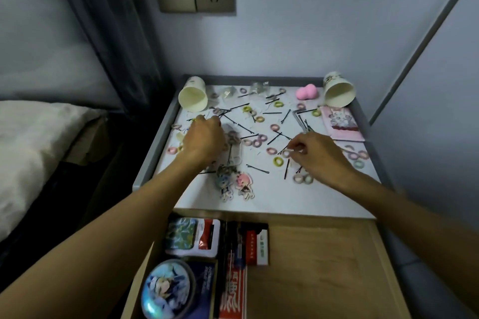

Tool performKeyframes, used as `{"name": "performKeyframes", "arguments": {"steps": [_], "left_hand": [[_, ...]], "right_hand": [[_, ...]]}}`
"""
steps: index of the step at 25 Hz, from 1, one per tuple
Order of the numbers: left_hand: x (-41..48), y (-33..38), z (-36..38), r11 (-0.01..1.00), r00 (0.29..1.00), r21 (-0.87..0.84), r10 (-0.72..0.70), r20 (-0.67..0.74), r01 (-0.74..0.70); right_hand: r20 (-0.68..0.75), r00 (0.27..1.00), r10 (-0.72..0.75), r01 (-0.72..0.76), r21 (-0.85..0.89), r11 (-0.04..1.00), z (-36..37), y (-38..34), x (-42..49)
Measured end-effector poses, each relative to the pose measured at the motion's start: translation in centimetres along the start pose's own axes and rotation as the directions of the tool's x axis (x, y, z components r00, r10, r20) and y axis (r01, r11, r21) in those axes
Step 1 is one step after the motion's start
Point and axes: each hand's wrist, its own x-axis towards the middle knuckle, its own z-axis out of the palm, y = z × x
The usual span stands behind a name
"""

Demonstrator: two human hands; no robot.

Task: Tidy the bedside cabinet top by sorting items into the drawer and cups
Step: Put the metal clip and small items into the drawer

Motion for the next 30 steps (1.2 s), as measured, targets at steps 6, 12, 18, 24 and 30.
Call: {"name": "performKeyframes", "arguments": {"steps": [6,12,18,24,30], "left_hand": [[2.2,1.0,0.3,0.996,0.992,0.082,-0.026,-0.126,0.036],[3.4,1.6,0.4,0.994,0.994,0.083,-0.069,-0.080,0.076],[4.5,0.5,0.5,0.992,0.991,-0.021,-0.123,-0.056,0.122],[4.5,2.6,-0.6,0.989,0.994,0.098,-0.107,-0.002,0.107],[4.9,3.0,-0.5,0.996,0.996,0.041,-0.084,-0.029,0.085]], "right_hand": [[-0.214,0.974,0.079,-0.089,-0.038,0.995,-1.3,1.5,4.4],[-0.086,0.982,0.167,-0.183,-0.251,0.950,-1.3,0.4,8.5],[-0.006,0.984,0.180,-0.163,-0.447,0.879,-1.4,-0.8,8.8],[0.075,0.985,0.154,-0.098,-0.489,0.867,-1.6,-0.8,8.1],[0.026,0.989,0.145,-0.137,-0.206,0.969,-1.4,0.8,8.7]]}}
